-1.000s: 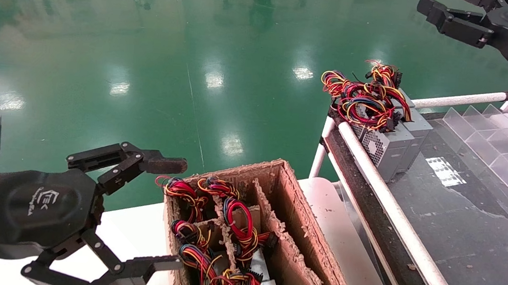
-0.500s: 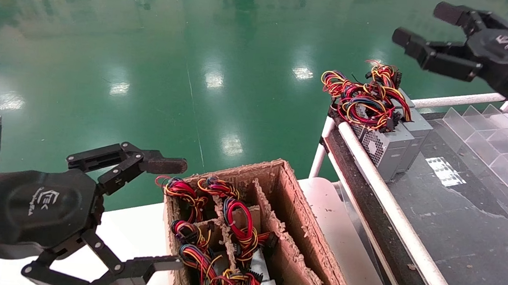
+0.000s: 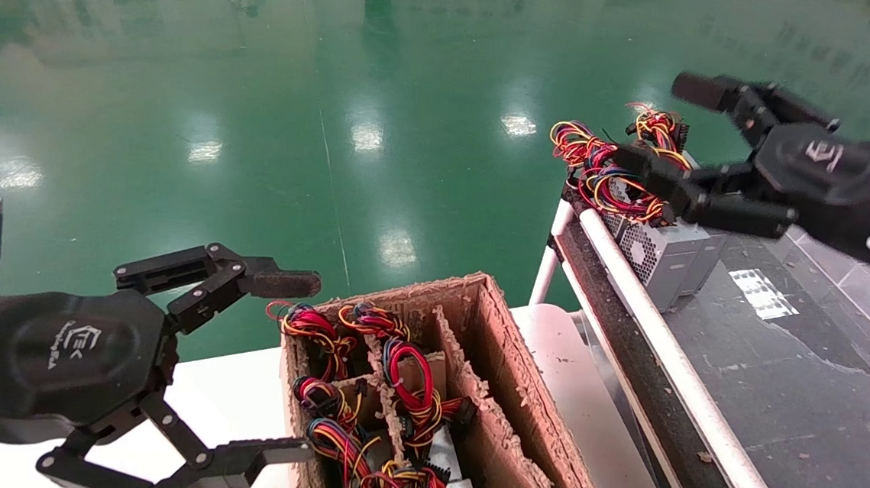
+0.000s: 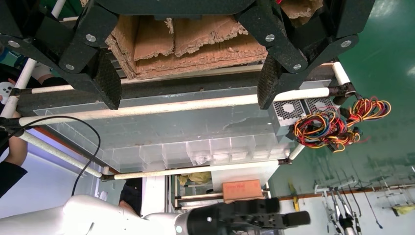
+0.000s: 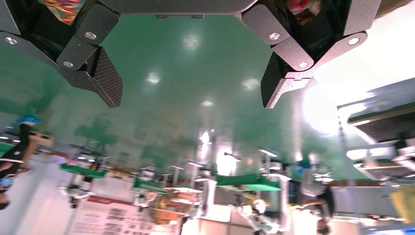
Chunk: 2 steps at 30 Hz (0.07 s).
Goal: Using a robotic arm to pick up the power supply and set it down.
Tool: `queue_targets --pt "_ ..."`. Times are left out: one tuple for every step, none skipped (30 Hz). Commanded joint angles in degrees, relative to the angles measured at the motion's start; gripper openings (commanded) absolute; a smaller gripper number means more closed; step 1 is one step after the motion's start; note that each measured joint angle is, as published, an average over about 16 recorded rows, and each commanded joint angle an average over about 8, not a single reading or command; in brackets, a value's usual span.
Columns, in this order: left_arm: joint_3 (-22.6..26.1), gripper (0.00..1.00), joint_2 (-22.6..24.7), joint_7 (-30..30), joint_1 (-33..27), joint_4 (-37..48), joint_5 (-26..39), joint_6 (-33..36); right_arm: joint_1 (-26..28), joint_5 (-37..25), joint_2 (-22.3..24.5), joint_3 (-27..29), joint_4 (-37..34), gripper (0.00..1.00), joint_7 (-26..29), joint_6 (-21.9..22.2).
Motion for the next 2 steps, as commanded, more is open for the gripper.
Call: queue_targets --pt "0.01 1.00 0.00 0.00 0.00 0.00 -0.01 0.00 -2.64 0.88 1.08 0.40 4.28 1.00 1.44 -1.19" --pt "0.01 1.00 0.00 0.01 0.00 0.00 -0.01 0.00 -3.01 1.01 1.23 0.45 4.87 1.00 1.64 -1.35"
